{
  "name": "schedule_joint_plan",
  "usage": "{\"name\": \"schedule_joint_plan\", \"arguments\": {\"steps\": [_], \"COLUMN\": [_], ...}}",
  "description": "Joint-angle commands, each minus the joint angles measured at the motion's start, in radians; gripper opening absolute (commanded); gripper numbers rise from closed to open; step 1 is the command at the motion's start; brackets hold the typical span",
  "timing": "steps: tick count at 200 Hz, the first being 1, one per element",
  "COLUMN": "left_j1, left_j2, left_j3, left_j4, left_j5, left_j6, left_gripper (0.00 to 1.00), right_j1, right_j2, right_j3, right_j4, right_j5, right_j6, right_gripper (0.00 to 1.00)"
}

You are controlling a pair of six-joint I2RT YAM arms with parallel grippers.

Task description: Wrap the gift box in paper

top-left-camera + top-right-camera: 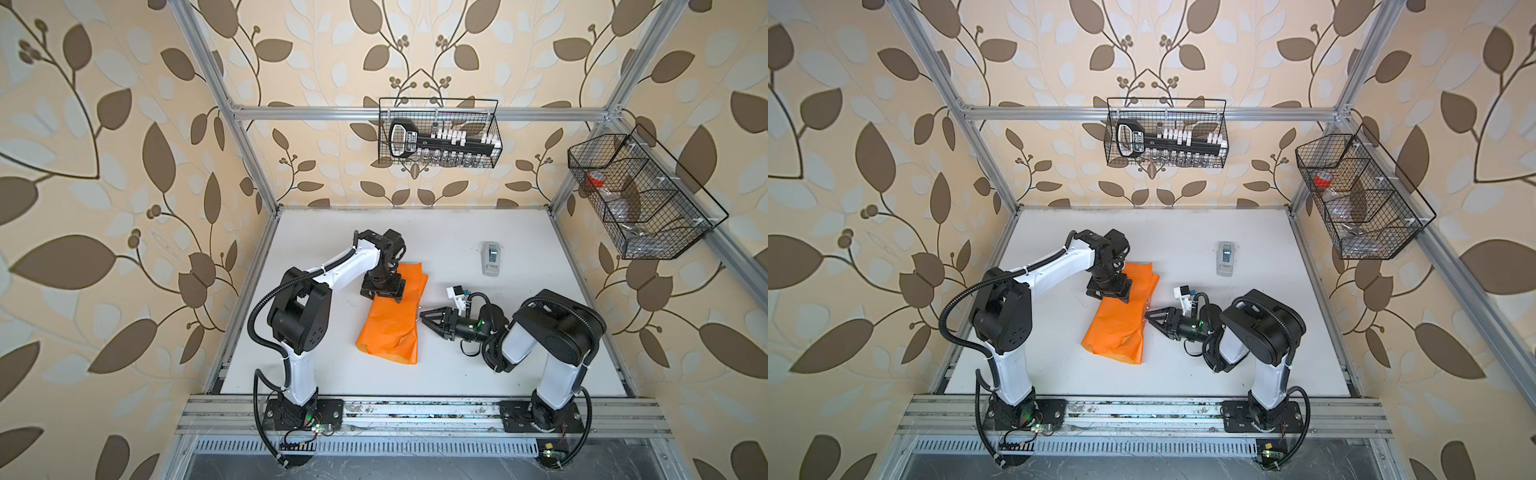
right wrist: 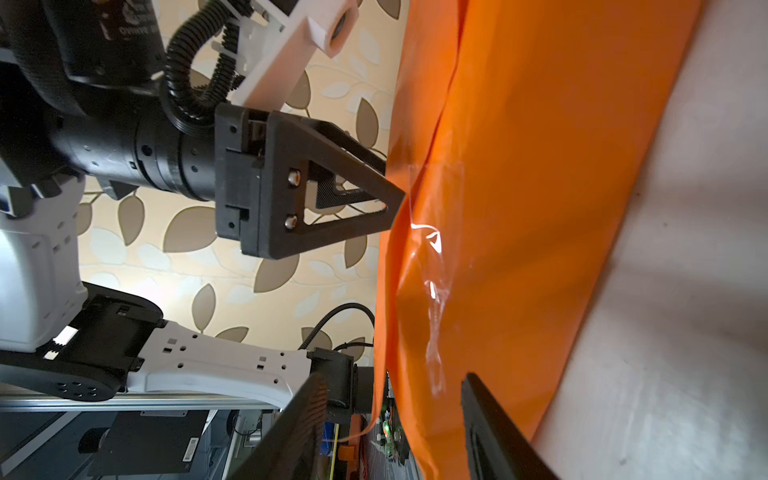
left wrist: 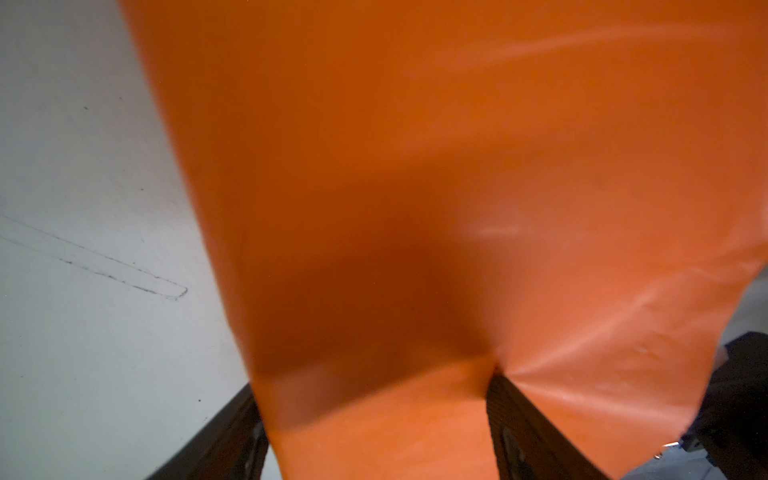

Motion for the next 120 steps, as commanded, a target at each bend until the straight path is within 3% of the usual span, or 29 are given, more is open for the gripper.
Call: {"name": "schedule_joint_plan", "arguments": {"steps": [1, 120], "left_j1": [-0.022, -0.022], "left_j2": [0.060, 0.061], "left_j3": [-0.034, -0.040], "left_j4": [0.040, 0.042], "left_j5": [0.052, 0.050], "left_j6": [-0.018, -0.019], "left_gripper": [0.80, 0.79], "right_j1": [0.009, 0.011], "right_j2": [0.038, 0.093], "right_j3": [0.021, -0.004], "right_j4": [0.080, 0.080], "right_j5": [0.041, 0.060], "right_j6": [0.053, 0.034], "right_gripper": [0.52, 0.51]}}
